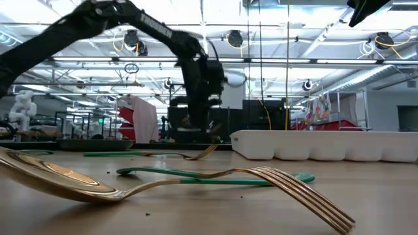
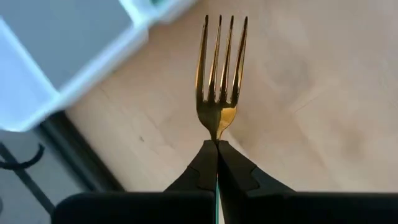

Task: Sort silverware
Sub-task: Put the green fork into the white silverware organizer

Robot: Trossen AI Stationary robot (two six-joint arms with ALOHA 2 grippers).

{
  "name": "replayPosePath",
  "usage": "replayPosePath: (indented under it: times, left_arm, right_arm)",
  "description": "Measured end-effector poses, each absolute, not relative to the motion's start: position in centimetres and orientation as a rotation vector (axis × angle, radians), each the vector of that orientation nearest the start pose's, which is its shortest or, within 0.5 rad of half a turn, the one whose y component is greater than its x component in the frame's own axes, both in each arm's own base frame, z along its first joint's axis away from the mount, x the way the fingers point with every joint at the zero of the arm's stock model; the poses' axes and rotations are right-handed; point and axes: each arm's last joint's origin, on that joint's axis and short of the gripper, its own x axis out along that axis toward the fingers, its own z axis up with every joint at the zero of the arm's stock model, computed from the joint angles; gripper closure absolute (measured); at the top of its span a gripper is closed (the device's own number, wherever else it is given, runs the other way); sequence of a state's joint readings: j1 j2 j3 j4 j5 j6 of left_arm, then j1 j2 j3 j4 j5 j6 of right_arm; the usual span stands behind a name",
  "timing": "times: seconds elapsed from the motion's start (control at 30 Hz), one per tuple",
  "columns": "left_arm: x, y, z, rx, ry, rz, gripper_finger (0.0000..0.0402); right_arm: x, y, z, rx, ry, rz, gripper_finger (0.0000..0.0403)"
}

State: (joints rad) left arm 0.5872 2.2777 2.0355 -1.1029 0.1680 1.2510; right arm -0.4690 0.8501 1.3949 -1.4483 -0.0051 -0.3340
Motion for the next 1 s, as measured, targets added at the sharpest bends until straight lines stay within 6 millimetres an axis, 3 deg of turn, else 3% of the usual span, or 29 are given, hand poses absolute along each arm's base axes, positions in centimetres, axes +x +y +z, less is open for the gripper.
replayPosePath:
  times: [0.4, 0.8, 1.0]
  left_arm:
    - [37.2, 21.1, 29.7, 0.637, 1.127, -0.390, 0.0401]
    - [33.6, 15.1, 39.0, 0.750, 0.931, -0.298, 0.0401]
    - [32.1, 12.3, 41.8, 0.828, 0.874, -0.267, 0.0401]
  right_arm:
    - [7.5, -3.8, 40.4, -0.095, 0.946, -0.283, 0.0266]
    - [7.5, -3.8, 40.5, -0.073, 0.935, -0.296, 0.0266]
    - [7.6, -3.9, 40.5, -0.075, 0.923, -0.299, 0.0266]
